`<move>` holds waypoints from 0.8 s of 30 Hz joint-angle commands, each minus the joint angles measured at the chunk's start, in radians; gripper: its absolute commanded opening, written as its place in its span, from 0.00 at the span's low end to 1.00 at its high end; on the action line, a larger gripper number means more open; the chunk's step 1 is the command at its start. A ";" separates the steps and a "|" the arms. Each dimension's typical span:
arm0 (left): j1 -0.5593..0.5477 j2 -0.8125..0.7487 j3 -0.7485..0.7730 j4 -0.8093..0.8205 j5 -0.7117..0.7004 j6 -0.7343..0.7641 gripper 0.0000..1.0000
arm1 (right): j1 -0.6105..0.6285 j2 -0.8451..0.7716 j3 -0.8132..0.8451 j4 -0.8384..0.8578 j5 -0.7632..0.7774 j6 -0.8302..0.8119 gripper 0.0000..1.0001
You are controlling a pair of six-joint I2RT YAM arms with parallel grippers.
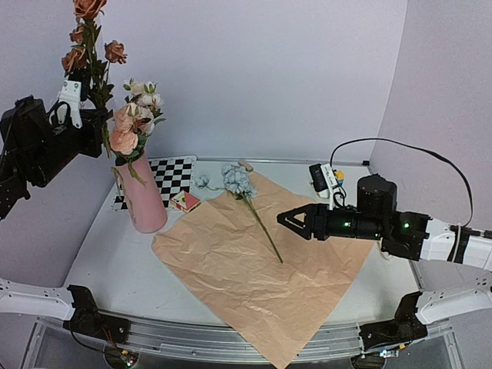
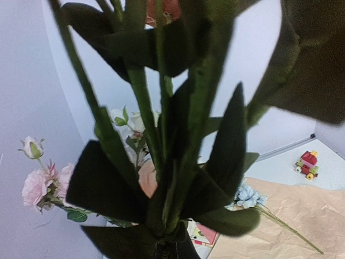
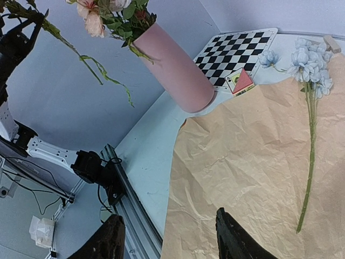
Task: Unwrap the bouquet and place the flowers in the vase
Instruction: Insert the fake flower into the vase.
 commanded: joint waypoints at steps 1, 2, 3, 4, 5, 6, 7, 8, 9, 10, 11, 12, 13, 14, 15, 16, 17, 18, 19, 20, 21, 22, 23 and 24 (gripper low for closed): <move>0.005 -0.014 0.041 -0.054 -0.131 -0.002 0.00 | 0.005 0.005 0.046 0.049 -0.024 0.002 0.58; 0.005 -0.018 0.043 -0.054 -0.142 -0.001 0.00 | 0.004 0.004 0.046 0.049 -0.024 0.001 0.58; 0.005 -0.017 0.047 -0.054 -0.150 0.000 0.00 | 0.004 0.002 0.046 0.049 -0.023 -0.001 0.58; 0.005 -0.013 0.053 -0.055 -0.154 0.002 0.00 | 0.004 0.001 0.046 0.049 -0.023 -0.002 0.58; 0.005 -0.005 0.060 -0.057 -0.153 0.003 0.00 | 0.004 0.000 0.046 0.048 -0.023 -0.004 0.58; 0.004 0.010 0.069 -0.062 -0.148 0.001 0.00 | 0.005 0.001 0.047 0.048 -0.024 -0.004 0.58; 0.005 0.021 0.075 -0.065 -0.143 0.002 0.00 | 0.005 0.001 0.048 0.049 -0.024 -0.005 0.58; 0.005 0.037 0.081 -0.065 -0.141 0.005 0.00 | 0.005 0.002 0.049 0.049 -0.025 -0.006 0.58; 0.005 0.052 0.087 -0.066 -0.143 0.009 0.00 | 0.005 0.002 0.050 0.049 -0.026 -0.006 0.58; 0.005 0.066 0.093 -0.065 -0.150 0.013 0.00 | 0.005 0.002 0.051 0.048 -0.027 -0.006 0.58; 0.005 0.075 0.100 -0.063 -0.154 0.017 0.00 | 0.005 0.002 0.052 0.048 -0.028 -0.004 0.58; 0.005 0.081 0.107 -0.060 -0.156 0.021 0.00 | 0.004 0.002 0.052 0.048 -0.029 -0.003 0.58; 0.005 0.079 0.116 -0.054 -0.156 0.026 0.00 | 0.005 0.001 0.052 0.048 -0.030 -0.002 0.58; 0.005 0.075 0.124 -0.053 -0.154 0.028 0.00 | 0.004 -0.001 0.051 0.049 -0.031 -0.001 0.58; 0.005 0.071 0.131 -0.055 -0.153 0.031 0.00 | 0.004 -0.003 0.051 0.049 -0.031 -0.001 0.58; 0.005 0.069 0.135 -0.060 -0.152 0.033 0.00 | 0.005 -0.005 0.050 0.048 -0.031 -0.002 0.58; 0.005 0.068 0.137 -0.065 -0.151 0.033 0.00 | 0.005 -0.006 0.049 0.048 -0.030 -0.003 0.58; 0.005 0.071 0.137 -0.075 -0.148 0.029 0.00 | 0.005 -0.006 0.050 0.048 -0.029 -0.003 0.58; 0.005 0.077 0.137 -0.082 -0.145 0.021 0.00 | 0.005 -0.004 0.051 0.048 -0.029 -0.005 0.58; 0.005 0.084 0.137 -0.091 -0.141 0.014 0.00 | 0.005 -0.002 0.053 0.048 -0.031 -0.007 0.58; 0.005 0.094 0.136 -0.095 -0.136 0.006 0.00 | 0.004 0.001 0.057 0.049 -0.031 -0.008 0.58; 0.006 0.101 0.134 -0.095 -0.131 0.004 0.00 | 0.004 0.005 0.059 0.049 -0.032 -0.008 0.58; 0.008 0.111 0.134 -0.096 -0.130 0.003 0.00 | 0.004 0.007 0.062 0.048 -0.033 -0.008 0.58; 0.014 0.119 0.135 -0.097 -0.124 0.004 0.00 | 0.004 0.008 0.064 0.049 -0.034 -0.008 0.58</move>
